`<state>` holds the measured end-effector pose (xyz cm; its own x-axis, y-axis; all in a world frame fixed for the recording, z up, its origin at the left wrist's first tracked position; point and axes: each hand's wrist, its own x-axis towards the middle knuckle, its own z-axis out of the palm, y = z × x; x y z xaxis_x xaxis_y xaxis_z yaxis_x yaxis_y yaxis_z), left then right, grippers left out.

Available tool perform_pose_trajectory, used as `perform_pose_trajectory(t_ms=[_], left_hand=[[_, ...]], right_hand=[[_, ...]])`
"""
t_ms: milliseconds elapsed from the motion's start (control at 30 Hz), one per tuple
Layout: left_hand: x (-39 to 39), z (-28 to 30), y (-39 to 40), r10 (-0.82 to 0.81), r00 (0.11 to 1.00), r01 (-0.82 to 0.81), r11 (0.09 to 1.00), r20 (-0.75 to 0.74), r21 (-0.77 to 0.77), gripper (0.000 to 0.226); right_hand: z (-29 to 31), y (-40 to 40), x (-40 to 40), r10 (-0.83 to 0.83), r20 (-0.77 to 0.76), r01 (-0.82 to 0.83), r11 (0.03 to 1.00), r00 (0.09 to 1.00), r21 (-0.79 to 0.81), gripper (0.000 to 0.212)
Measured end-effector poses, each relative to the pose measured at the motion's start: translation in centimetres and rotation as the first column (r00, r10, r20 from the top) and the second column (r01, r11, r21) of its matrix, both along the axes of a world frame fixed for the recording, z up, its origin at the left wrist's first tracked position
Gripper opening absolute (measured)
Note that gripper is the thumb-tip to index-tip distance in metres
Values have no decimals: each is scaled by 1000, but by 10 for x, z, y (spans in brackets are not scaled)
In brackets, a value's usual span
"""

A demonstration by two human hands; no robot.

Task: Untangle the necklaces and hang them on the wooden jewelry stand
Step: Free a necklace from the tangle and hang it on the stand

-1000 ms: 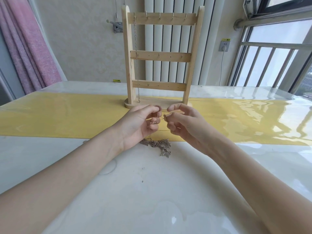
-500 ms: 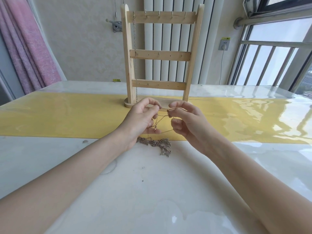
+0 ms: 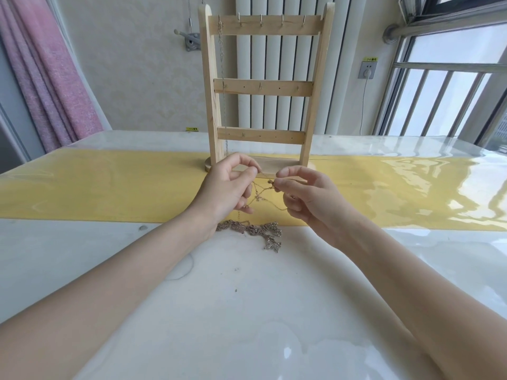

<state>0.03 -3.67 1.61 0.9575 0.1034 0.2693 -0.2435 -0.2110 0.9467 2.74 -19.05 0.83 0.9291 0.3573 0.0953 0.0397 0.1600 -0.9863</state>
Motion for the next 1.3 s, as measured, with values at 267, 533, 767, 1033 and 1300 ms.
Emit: perform_pose_trajectory(t_ms=[267, 533, 767, 1033, 1300], left_hand=[[2, -1, 6, 27, 995, -43, 986, 97, 163, 17], [2, -6, 5, 25, 998, -40, 965, 62, 258, 9], [1, -7, 2, -18, 997, -1, 966, 72, 258, 9], [2, -3, 4, 16, 995, -37, 977, 97, 210, 13], [3, -3, 6, 15, 997, -31, 975, 76, 221, 14]], right_hand=[[-3, 4, -1, 44, 171, -1, 969, 984, -245, 16], [-2, 2, -1, 27, 133, -13, 995, 991, -103, 15], [-1, 2, -1, 45, 125, -39, 998, 991, -55, 15], [-1, 3, -2, 25, 149, -14, 997, 989, -75, 12], [-1, 1, -2, -55, 201, 86, 985, 978, -147, 10]])
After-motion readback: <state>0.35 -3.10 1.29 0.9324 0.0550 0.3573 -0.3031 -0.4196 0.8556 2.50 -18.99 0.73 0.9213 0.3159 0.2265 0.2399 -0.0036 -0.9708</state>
